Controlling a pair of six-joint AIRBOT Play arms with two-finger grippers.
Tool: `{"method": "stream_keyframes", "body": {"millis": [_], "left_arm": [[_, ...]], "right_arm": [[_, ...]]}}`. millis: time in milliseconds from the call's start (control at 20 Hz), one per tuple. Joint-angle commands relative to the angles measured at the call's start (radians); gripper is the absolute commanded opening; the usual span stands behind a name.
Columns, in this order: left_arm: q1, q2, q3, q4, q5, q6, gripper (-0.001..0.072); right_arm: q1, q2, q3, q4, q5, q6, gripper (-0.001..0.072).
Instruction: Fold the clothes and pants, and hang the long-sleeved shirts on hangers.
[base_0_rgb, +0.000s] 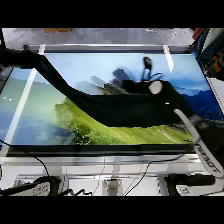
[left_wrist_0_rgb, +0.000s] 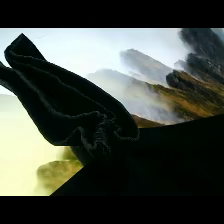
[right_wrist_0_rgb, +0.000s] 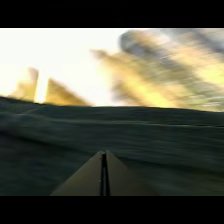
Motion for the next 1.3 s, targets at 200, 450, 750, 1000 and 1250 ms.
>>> {"method": "stream_keyframes", "body": {"millis": [200,450,750,1000,1250], "left_arm": [[-0.085,0.001,-0.006,-0.009,-0.044,0.013,0.0021],[-0.091,0.002,-0.006,-0.009,-0.045,0.013,0.0021],[-0.105,-0.020,-0.006,-0.094,-0.045,-0.007,0.0021],[-0.151,-0.107,-0.006,-0.171,-0.040,-0.032,0.0020],[-0.268,-0.196,-0.006,-0.318,0.038,-0.032,0.0021]], "right_arm": [[0.265,-0.238,0.259,0.220,0.083,0.004,0.0037],[0.412,-0.309,0.315,0.229,0.084,-0.006,0.0038],[0.359,-0.307,0.316,0.171,0.093,-0.057,0.0038],[0.157,-0.280,0.316,0.151,0.215,-0.057,0.0038],[-0.056,-0.249,0.316,0.147,0.371,-0.068,0.0038]]}}
